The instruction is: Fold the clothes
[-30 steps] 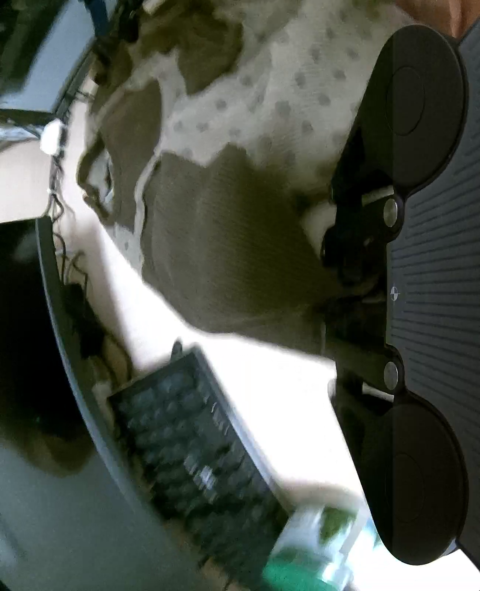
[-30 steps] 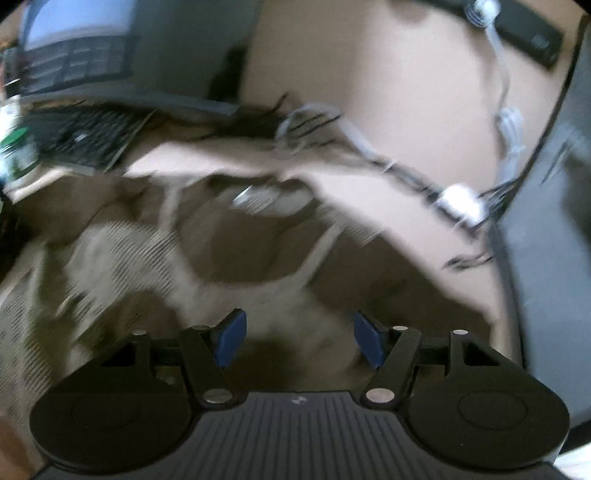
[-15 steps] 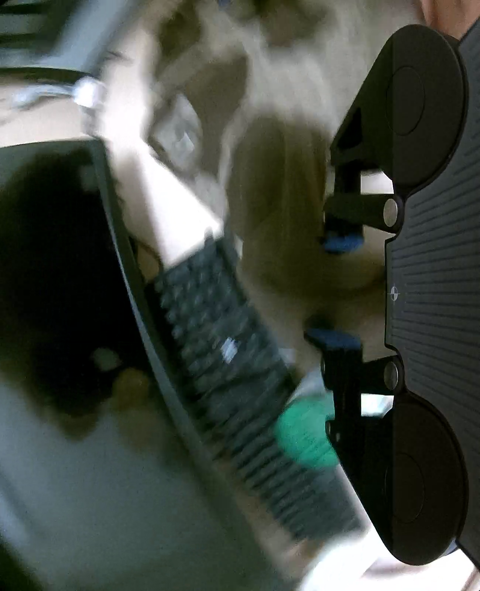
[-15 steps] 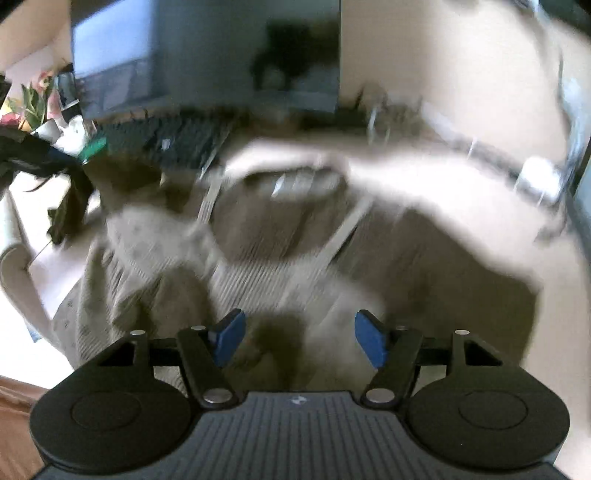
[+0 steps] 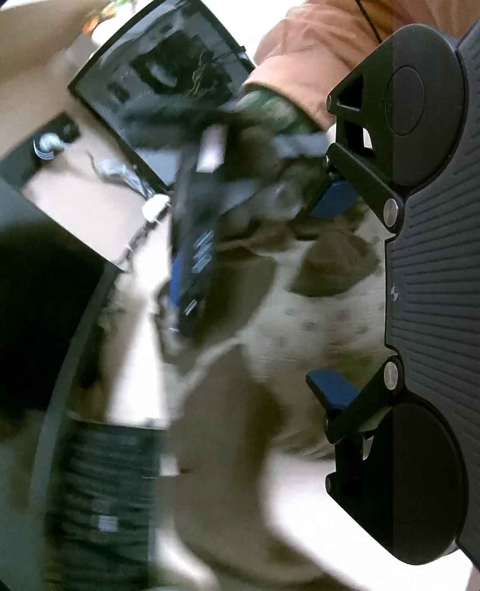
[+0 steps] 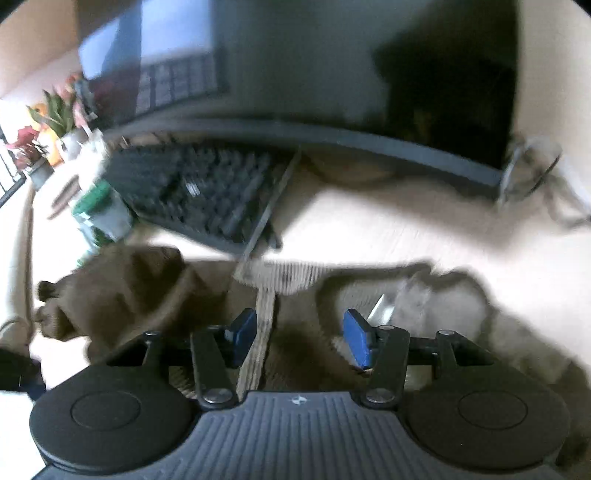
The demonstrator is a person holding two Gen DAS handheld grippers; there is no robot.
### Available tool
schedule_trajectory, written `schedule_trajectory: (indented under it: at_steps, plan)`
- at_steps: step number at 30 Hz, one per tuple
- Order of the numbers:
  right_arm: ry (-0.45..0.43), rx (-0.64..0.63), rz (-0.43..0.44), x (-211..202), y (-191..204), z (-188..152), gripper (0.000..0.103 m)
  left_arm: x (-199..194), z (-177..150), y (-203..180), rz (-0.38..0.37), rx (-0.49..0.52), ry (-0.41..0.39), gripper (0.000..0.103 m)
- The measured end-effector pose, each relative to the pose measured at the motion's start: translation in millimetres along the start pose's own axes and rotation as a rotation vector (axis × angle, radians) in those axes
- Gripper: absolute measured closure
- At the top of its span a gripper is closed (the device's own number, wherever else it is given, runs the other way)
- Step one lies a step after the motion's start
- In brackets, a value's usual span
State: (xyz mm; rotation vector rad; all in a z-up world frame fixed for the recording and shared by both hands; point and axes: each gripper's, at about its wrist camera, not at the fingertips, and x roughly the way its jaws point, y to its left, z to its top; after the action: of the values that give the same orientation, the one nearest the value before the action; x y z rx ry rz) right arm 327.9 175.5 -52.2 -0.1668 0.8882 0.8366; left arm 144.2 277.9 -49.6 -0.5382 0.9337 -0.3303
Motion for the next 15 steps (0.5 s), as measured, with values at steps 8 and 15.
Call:
schedule_trajectory:
  at_steps: [8,15]
  plan:
    - [-0.184,-0.220,-0.371,19.8,24.4,26.6,0.103,17.7,-17.3,18.5,0.022,-0.115,0.018,0.010]
    - [-0.155,-0.210,-0.160,-17.7,26.8,13.9,0.066,18.5,-19.5,15.5,0.048,-0.082,0.036,0.010]
